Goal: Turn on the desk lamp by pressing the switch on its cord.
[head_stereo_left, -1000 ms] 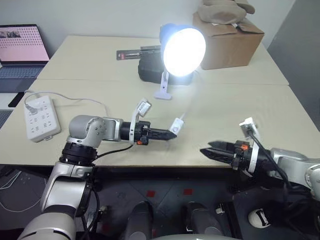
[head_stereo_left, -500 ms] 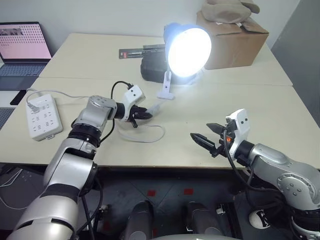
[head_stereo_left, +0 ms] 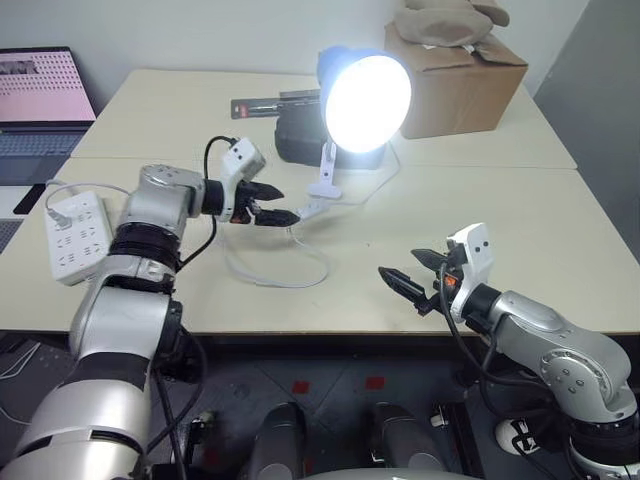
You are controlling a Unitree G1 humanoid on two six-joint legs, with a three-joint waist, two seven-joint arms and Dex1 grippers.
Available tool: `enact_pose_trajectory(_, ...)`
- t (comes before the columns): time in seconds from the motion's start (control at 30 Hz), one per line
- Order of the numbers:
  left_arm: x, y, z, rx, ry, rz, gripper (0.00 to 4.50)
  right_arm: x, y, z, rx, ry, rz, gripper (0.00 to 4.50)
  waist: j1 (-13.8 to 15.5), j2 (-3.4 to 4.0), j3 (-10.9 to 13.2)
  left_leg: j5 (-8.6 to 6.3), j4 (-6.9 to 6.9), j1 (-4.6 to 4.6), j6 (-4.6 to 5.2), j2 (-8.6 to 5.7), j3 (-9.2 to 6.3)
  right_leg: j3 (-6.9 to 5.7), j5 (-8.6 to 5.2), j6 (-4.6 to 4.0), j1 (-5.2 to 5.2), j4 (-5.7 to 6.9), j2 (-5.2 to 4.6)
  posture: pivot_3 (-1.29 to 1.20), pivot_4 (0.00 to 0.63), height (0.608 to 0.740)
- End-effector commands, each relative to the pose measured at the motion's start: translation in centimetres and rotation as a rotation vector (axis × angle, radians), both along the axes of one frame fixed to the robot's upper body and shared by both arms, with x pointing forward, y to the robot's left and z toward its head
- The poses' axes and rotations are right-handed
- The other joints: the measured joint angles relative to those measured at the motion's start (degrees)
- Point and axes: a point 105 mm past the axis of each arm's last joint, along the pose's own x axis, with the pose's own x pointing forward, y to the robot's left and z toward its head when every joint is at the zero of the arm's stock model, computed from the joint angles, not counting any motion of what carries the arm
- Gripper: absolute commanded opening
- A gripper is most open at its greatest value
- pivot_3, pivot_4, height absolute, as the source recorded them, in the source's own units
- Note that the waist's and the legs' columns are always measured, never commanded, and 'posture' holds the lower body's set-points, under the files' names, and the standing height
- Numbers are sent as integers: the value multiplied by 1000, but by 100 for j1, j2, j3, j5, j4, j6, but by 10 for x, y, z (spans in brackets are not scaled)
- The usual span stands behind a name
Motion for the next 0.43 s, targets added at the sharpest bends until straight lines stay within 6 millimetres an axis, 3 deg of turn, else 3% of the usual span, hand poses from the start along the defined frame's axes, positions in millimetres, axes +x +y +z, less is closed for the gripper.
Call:
enact_pose_trajectory(0.03,-18,21,23,4,-46,-3,4474,1,-14,7,-18,-38,-9,4500,-3,0,0,0,0,0,0,-1,1,2,1,-2,0,0,-3,0,150,740)
enact_pose_trajectory(0.23,-31,60,20,96,-86,117,4474,-6,-32,3,-74,-16,28,4500,15,1,-1,1,21,2,-1,1,-10,1,2,-2,10,8,-7,0,150,740)
enact_pose_trajectory(0.43,-28,68,10,122,-123,182,4474,-5,-38,1,-87,-5,38,4500,37,1,-1,0,60,1,0,4,-12,-1,8,10,21,15,-9,0,150,740)
